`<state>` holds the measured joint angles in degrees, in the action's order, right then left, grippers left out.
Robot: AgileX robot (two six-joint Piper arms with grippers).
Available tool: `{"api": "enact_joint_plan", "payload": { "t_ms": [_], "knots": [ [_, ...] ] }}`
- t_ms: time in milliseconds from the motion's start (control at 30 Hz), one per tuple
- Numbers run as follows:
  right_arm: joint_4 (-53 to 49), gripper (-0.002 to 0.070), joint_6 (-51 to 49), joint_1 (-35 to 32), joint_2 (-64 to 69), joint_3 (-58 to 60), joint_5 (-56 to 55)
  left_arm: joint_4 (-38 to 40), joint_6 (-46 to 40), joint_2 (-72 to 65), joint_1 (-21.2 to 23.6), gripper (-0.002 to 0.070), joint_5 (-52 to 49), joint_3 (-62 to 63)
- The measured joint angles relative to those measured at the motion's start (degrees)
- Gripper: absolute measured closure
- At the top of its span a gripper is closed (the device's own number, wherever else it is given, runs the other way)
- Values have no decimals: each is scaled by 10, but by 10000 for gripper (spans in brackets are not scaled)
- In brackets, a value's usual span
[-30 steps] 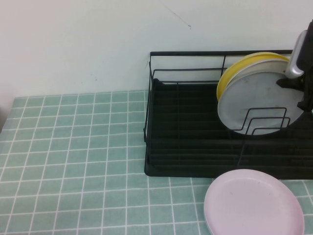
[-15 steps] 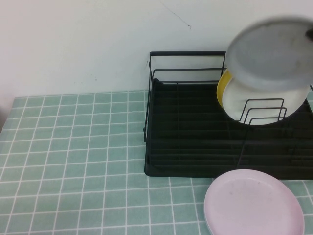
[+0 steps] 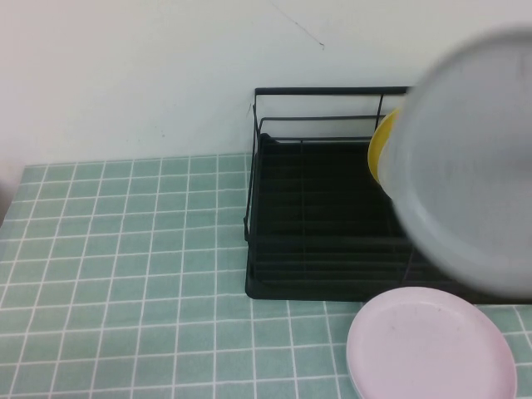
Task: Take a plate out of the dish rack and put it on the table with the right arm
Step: Place the plate from the table
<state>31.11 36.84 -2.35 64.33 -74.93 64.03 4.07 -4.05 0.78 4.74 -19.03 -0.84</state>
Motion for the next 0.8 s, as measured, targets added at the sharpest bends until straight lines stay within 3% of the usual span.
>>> {"api": "enact_joint_plan", "payload": {
  "t_ms": [200,433,800],
  "knots": [
    [-12,576,-68,0,-29,145,4,0,1,0,0,678,0,0],
    [13,576,-81,0,-28,314,-95,0,1,0,0,678,0,0],
    [97,576,2,0,84,358,-162,0,1,0,0,678,0,0]
  ]
}}
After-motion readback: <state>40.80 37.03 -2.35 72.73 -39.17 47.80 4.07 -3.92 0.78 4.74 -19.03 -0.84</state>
